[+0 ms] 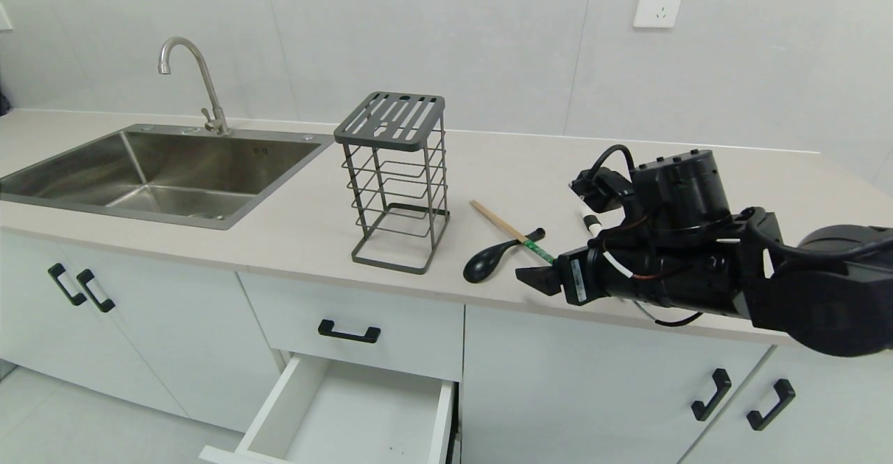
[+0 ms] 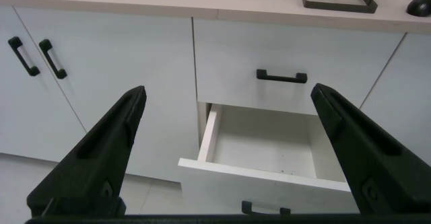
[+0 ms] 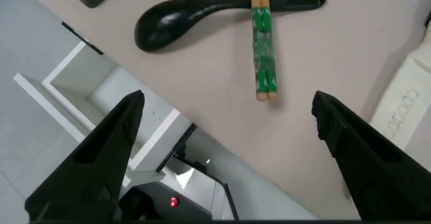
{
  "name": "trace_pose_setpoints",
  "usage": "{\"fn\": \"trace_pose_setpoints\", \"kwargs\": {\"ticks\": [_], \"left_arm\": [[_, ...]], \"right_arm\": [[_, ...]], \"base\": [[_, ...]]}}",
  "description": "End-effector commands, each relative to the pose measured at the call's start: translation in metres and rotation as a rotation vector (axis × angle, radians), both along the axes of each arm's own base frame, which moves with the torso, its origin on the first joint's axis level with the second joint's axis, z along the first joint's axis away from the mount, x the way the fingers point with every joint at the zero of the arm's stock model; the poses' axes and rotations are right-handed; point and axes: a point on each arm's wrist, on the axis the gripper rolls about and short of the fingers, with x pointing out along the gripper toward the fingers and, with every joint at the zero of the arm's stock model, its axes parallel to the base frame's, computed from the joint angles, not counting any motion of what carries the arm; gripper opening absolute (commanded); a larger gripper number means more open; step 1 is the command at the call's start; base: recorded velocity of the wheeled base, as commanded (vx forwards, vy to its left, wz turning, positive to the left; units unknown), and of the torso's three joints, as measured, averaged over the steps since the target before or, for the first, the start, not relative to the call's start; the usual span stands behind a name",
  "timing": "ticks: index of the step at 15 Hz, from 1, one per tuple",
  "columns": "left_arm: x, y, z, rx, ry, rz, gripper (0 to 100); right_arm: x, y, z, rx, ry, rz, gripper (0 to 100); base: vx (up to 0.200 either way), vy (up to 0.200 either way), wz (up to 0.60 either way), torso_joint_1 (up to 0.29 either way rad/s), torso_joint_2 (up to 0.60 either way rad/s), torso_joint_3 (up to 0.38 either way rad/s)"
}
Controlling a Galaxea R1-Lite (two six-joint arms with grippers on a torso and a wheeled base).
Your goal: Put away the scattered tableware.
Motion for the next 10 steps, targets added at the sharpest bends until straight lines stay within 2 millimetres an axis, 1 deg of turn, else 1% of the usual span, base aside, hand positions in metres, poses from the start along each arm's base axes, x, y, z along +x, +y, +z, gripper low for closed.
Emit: {"fn": "trace_pose_setpoints", "kwargs": {"ticks": [1,3,4,6,8,10], "left_arm": [[0.0,0.0,0.0,0.0,0.001,0.0,100],[0.0,0.0,0.0,0.0,0.001,-0.001,100],[0.0,0.0,0.0,0.0,0.001,0.0,100],[0.0,0.0,0.0,0.0,0.001,0.0,100],[0.0,0.0,0.0,0.0,0.001,0.0,100],[0.0,0.0,0.0,0.0,0.001,0.0,100]], "right_arm": [[0.012,0.01,-0.003,-0.015,0.018,0.004,100],[0.018,0.01,0.002,-0.051,0.03,0.01,100],[0.022,0.007,0.011,-0.089,0.048,0.015,100],[0.024,0.008,0.024,-0.106,0.073,0.016,100],[0.028,0.01,0.021,-0.111,0.078,0.012,100],[0.034,0.011,0.012,-0.125,0.098,0.004,100]], "base": [[0.0,0.0,0.0,0.0,0.0,0.0],[0.0,0.0,0.0,0.0,0.0,0.0],[0.0,0.0,0.0,0.0,0.0,0.0],[0.0,0.0,0.0,0.0,0.0,0.0],[0.0,0.0,0.0,0.0,0.0,0.0],[0.0,0.0,0.0,0.0,0.0,0.0]]}}
